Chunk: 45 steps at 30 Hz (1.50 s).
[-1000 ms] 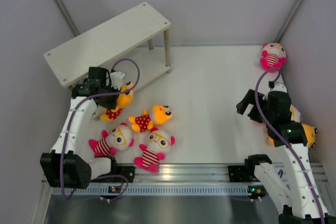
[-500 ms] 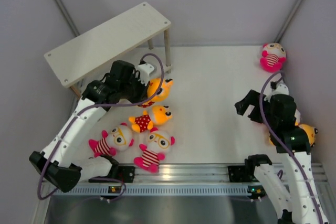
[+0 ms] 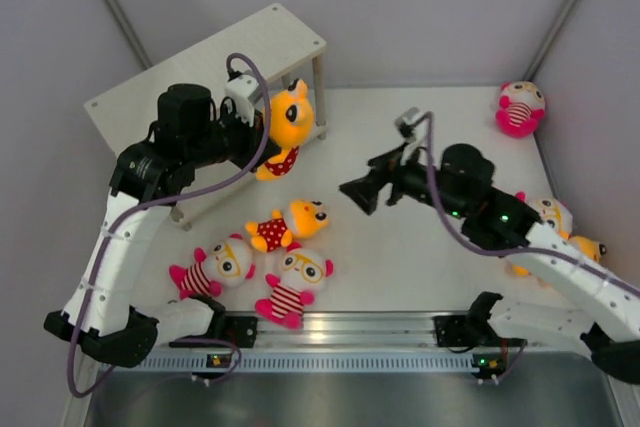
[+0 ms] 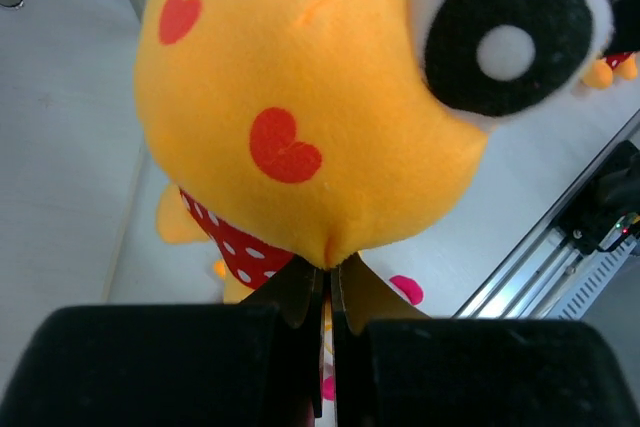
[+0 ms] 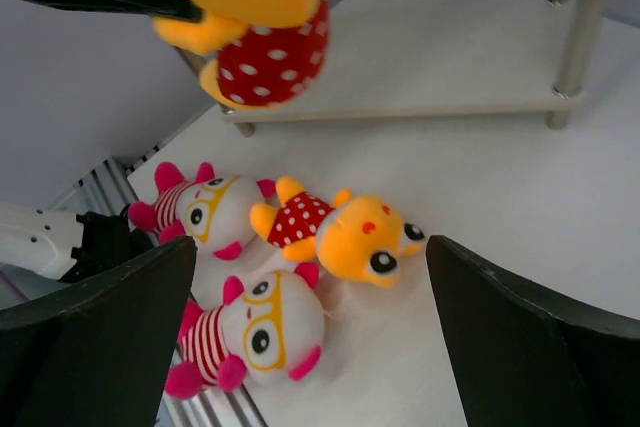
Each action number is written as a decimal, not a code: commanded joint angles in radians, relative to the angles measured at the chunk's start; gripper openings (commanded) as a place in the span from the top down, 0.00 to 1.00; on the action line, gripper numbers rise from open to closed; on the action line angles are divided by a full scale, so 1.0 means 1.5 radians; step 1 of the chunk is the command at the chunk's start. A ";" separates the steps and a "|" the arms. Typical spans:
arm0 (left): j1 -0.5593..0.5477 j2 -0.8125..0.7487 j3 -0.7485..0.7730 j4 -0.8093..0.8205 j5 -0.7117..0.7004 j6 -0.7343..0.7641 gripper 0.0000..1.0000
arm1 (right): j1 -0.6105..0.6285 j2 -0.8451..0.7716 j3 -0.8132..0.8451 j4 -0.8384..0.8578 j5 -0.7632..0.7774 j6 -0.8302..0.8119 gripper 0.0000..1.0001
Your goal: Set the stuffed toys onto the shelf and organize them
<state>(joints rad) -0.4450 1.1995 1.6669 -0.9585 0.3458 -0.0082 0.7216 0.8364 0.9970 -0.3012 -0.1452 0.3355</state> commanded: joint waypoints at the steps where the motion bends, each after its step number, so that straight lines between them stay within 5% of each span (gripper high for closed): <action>1: 0.024 0.006 0.026 0.026 0.040 -0.037 1.00 | 0.182 0.162 0.130 0.103 0.134 -0.169 0.01; 6: 0.056 -0.006 0.034 0.026 0.056 -0.054 1.00 | 0.200 0.298 0.178 0.314 0.104 -0.109 0.01; 18: 0.060 -0.008 0.037 0.026 0.111 -0.063 1.00 | 0.182 0.471 0.258 0.393 0.103 -0.011 0.04; 20: 0.059 -0.013 0.036 0.026 0.109 -0.055 1.00 | 0.166 0.472 0.242 0.431 0.068 0.041 0.32; 21: 0.060 -0.015 0.035 0.026 0.110 -0.053 1.00 | 0.150 0.470 0.237 0.439 0.064 0.053 0.58; 24: 0.059 -0.017 0.033 0.025 0.123 -0.032 1.00 | 0.120 0.460 0.231 0.412 0.050 0.104 1.00; 28: 0.058 -0.034 0.017 0.012 0.103 0.081 0.32 | 0.054 0.402 0.171 0.398 -0.071 0.220 1.00; 31: 0.051 -0.036 0.004 -0.037 0.076 0.215 0.15 | -0.020 0.373 0.168 0.353 -0.150 0.239 1.00; 36: 0.007 -0.058 -0.060 -0.096 -0.015 0.426 0.16 | -0.039 0.372 0.218 0.302 -0.330 0.210 1.00; 45: -0.023 -0.190 -0.163 -0.088 0.016 0.732 0.23 | -0.008 0.394 0.185 0.412 -0.341 0.359 1.00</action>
<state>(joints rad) -0.4732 1.0122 1.4605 -1.0889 0.3248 0.8383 0.6746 1.4326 1.2694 0.1722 -0.6071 0.7738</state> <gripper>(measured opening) 0.767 0.102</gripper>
